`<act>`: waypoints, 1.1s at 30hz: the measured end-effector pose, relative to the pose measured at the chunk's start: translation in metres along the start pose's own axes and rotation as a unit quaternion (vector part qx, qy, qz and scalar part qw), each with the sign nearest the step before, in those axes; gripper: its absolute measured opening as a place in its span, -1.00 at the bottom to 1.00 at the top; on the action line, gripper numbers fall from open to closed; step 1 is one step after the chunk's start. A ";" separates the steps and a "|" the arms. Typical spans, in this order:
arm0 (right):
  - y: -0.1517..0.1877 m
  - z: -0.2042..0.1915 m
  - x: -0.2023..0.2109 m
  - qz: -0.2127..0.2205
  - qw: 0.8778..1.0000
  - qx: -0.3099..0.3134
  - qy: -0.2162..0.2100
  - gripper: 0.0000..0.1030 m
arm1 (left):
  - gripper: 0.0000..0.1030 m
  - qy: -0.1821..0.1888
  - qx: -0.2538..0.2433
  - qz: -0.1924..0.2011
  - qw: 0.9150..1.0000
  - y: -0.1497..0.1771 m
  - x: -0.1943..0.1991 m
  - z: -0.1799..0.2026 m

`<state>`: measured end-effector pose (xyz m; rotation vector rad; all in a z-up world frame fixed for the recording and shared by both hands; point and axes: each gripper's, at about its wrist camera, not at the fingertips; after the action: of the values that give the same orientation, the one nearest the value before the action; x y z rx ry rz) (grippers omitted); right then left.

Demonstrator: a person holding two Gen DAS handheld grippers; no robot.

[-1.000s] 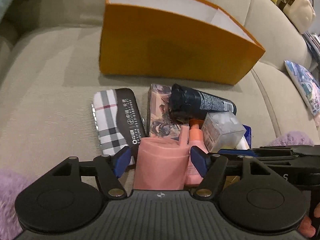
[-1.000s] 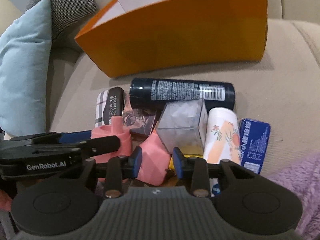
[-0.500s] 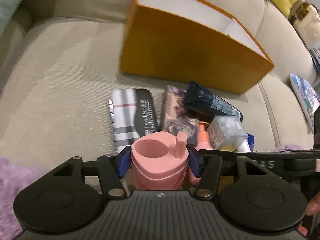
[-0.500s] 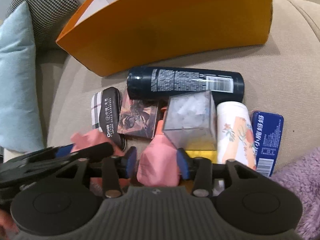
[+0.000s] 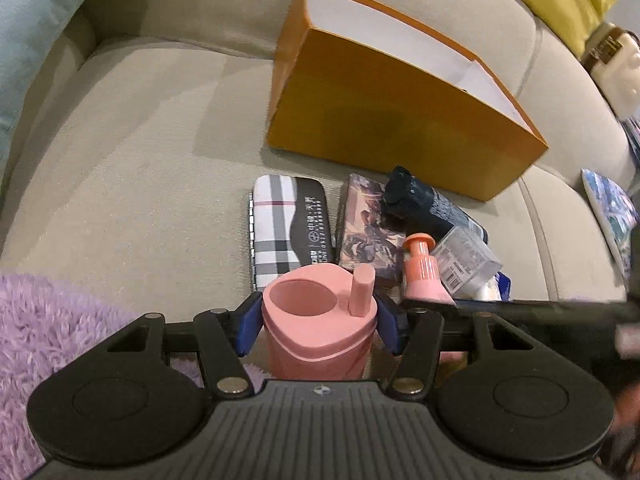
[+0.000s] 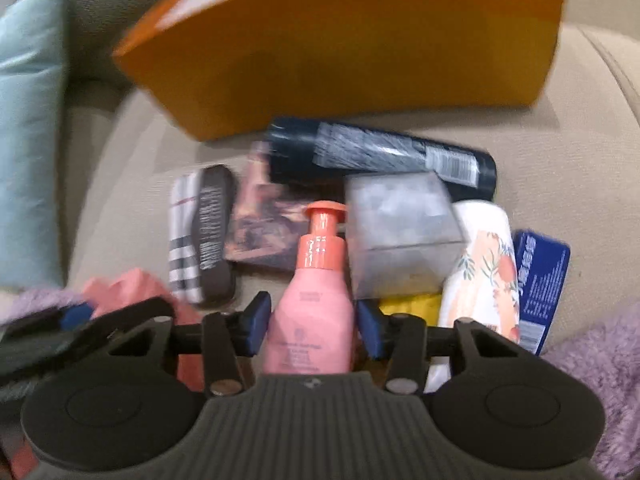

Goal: Organize rigid objects
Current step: 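Grasp the pink pump bottle with the right gripper while the left holds the cup, then lift and carry the cup and bottle with both grippers over the orange box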

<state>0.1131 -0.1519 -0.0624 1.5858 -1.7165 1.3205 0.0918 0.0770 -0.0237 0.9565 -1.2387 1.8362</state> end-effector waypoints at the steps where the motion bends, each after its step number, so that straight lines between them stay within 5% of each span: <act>1: 0.004 -0.007 0.005 0.006 1.000 0.024 -0.009 -0.07 | 0.29 -0.002 0.005 -0.001 1.000 0.000 0.000 -0.001; 7: 0.008 -0.023 -0.002 0.003 0.994 0.106 -0.005 -0.09 | 0.29 0.007 0.042 -0.005 0.999 -0.004 0.004 -0.010; 9: 0.004 -0.019 -0.013 -0.021 0.995 0.099 -0.009 -0.11 | 0.29 0.002 0.044 -0.005 0.999 -0.004 0.003 -0.010; 22: -0.018 -0.047 -0.034 -0.010 0.989 0.149 -0.018 -0.10 | 0.29 0.025 0.083 -0.005 0.996 -0.010 -0.004 -0.023; 25: -0.023 -0.052 -0.042 -0.005 0.987 0.159 -0.019 -0.19 | 0.29 0.025 0.091 -0.004 0.996 -0.012 -0.006 -0.025; 28: -0.023 -0.054 -0.048 0.003 0.985 0.173 -0.021 -0.49 | 0.29 0.028 0.098 -0.007 0.995 -0.014 -0.008 -0.026; 33: -0.015 -0.051 -0.032 0.024 0.982 0.186 -0.023 -0.52 | 0.29 0.033 0.106 -0.004 0.994 -0.015 -0.006 -0.029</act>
<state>0.1210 -0.0906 -0.0614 1.7940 -1.6086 1.7211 0.1021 0.1076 -0.0301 1.0034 -1.0130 2.0065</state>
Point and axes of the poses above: each gripper's, at about its wrist camera, not at the fingertips, and x roughly against the way its jaws point, z to its right, y to its underside, and after that the axes turned 5 degrees about -y, right-handed
